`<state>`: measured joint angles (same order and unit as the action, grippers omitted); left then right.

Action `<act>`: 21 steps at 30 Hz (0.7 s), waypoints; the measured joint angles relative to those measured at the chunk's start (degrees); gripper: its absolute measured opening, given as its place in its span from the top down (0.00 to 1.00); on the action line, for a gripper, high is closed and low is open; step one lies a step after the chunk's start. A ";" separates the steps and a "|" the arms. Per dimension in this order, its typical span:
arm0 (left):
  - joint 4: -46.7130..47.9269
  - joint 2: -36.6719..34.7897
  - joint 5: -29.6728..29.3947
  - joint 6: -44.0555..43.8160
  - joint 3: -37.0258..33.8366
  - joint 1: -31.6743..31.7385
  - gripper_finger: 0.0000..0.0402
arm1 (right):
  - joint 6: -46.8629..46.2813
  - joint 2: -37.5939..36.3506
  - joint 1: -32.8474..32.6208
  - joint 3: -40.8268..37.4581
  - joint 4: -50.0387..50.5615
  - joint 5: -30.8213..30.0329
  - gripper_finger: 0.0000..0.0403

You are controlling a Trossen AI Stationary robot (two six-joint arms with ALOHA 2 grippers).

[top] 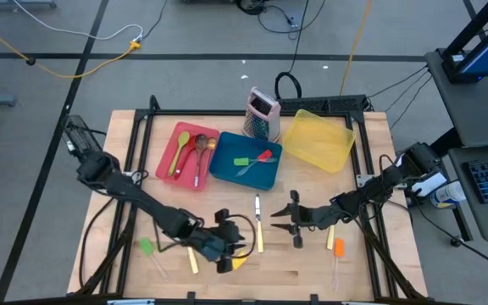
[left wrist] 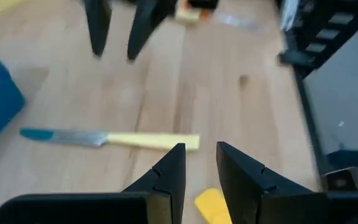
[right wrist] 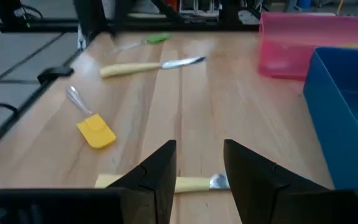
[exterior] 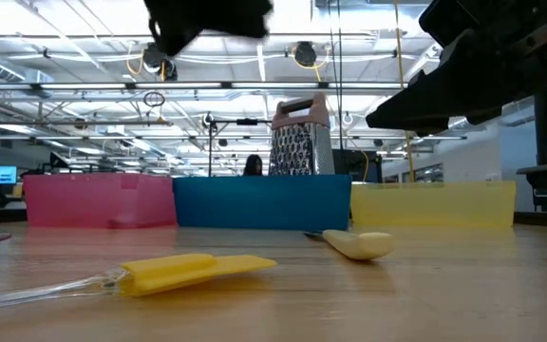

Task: Pick & Place Kitchen Items
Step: Put the yellow spatula into the blue bin

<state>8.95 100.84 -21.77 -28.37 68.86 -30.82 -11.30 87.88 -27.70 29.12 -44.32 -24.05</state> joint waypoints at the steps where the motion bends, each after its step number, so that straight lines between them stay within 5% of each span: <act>1: -0.02 0.95 1.04 -0.23 0.00 0.39 0.77 | 0.01 -0.01 0.00 0.06 -0.14 0.01 0.69; 10: -0.06 9.30 12.08 -2.16 -0.04 3.22 0.77 | -2.91 -0.02 0.00 0.04 -0.64 0.04 0.69; 21: -0.16 10.42 20.53 2.67 -0.04 6.13 0.77 | -8.86 -0.02 0.00 0.04 -0.70 0.04 0.69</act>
<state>8.79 111.26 -1.24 -25.70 68.82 -24.69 -20.15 87.85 -27.70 29.17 -45.01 -24.01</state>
